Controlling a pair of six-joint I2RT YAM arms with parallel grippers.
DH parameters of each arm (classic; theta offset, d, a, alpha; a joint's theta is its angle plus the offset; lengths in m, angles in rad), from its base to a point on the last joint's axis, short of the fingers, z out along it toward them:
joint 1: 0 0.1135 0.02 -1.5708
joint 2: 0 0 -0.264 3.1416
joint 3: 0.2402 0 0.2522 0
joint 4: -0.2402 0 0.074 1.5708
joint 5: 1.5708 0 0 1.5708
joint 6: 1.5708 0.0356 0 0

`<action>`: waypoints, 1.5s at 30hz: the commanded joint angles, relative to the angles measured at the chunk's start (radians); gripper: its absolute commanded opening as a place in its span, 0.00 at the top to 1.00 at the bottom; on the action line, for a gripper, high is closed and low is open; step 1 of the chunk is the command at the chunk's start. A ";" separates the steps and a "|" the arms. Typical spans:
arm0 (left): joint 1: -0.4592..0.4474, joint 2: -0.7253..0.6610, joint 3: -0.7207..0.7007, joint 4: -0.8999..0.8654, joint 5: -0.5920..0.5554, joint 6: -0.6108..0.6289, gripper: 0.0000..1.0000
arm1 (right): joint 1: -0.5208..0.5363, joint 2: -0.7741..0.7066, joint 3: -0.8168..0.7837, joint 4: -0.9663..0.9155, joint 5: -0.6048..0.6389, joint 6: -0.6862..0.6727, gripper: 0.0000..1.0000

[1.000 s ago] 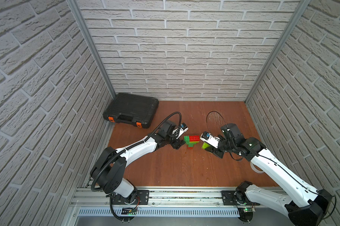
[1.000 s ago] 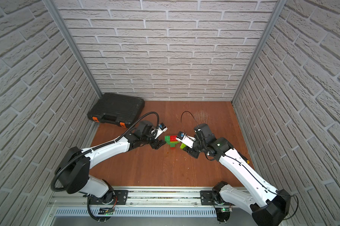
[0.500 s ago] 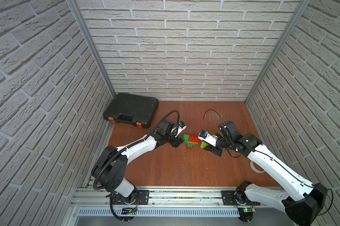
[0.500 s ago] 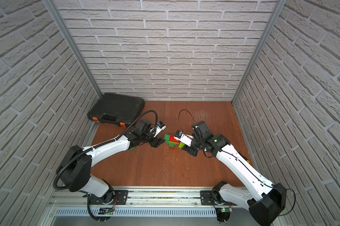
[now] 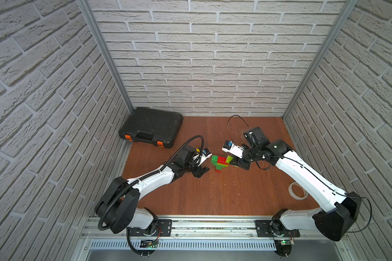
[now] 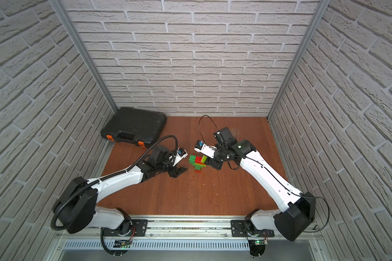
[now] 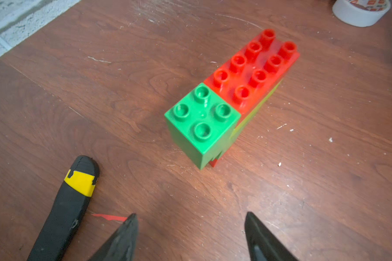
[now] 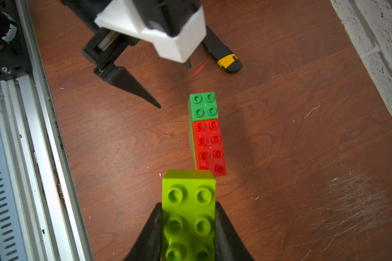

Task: Assemble a spoon with lego
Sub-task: Adjust the lego brick at the center of the board, then assemble the lego brick with the lego brick.

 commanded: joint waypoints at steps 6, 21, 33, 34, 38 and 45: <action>0.007 -0.048 -0.104 0.267 0.098 0.066 0.25 | 0.027 0.158 0.165 -0.084 0.012 -0.082 0.88; -0.005 -0.002 -0.135 0.390 0.155 0.077 0.26 | 0.052 0.281 0.206 -0.049 -0.004 -0.072 0.88; -0.013 0.020 -0.138 0.417 0.172 0.082 0.26 | 0.052 0.328 0.228 -0.032 -0.009 -0.067 0.88; -0.015 0.023 -0.137 0.421 0.174 0.081 0.26 | 0.051 0.331 0.227 -0.030 -0.010 -0.066 0.88; -0.018 0.033 -0.131 0.425 0.180 0.078 0.26 | 0.053 0.338 0.225 -0.023 -0.020 -0.057 0.88; -0.021 0.034 -0.129 0.430 0.183 0.079 0.26 | 0.050 0.350 0.209 0.004 -0.022 -0.040 0.88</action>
